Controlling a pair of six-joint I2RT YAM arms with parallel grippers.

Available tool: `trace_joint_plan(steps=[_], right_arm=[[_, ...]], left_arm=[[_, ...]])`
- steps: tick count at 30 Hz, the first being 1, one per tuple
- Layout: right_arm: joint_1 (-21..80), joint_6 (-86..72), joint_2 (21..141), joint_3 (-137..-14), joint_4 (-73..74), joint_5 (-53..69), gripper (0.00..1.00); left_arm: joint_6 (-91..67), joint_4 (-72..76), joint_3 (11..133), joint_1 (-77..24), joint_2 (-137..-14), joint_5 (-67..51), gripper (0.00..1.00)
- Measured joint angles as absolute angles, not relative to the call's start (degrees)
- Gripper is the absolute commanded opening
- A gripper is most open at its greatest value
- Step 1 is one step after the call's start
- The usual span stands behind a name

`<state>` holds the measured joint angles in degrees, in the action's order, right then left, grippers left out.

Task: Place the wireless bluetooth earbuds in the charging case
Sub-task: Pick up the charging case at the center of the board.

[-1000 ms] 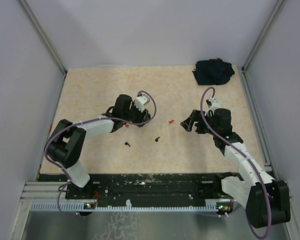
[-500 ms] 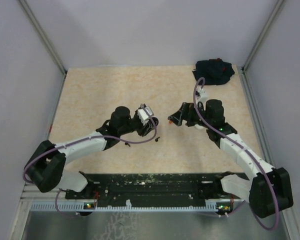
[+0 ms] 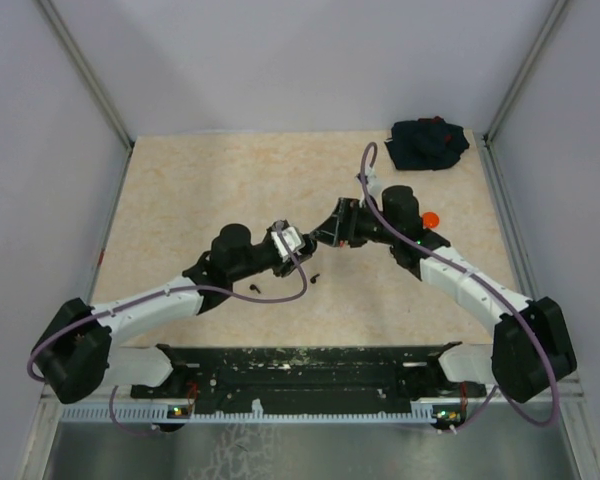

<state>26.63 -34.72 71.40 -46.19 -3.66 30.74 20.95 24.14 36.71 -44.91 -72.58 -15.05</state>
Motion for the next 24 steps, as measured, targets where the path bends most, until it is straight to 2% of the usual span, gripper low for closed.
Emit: trace_joint_plan(steps=[4,7,12,15,20,24], right_arm=[[28.3,-35.2,73.9,-48.2,-3.4,31.5,0.67],[29.4,-35.2,75.0,-48.6,-3.6,32.2,0.6],[30.8,-35.6,75.5,-48.6,-3.9,33.8,0.34],[31.0,-35.4,75.5,-48.6,-4.4,34.3,0.15],[30.9,-34.6,75.5,-48.6,-4.3,34.0,0.0],[31.0,-33.8,75.5,-48.6,-4.3,34.2,0.0]], left_arm=[[22.2,24.6,36.2,-45.7,-71.3,-14.6,0.14],[22.9,25.1,36.1,-46.1,-70.6,-14.3,0.13],[23.5,25.5,35.8,-46.5,-70.1,-13.6,0.13],[23.7,25.6,35.8,-46.6,-70.0,-13.5,0.12],[23.8,25.6,35.6,-46.6,-69.6,-13.3,0.29],[23.6,25.6,35.5,-46.6,-69.4,-13.3,0.47]])
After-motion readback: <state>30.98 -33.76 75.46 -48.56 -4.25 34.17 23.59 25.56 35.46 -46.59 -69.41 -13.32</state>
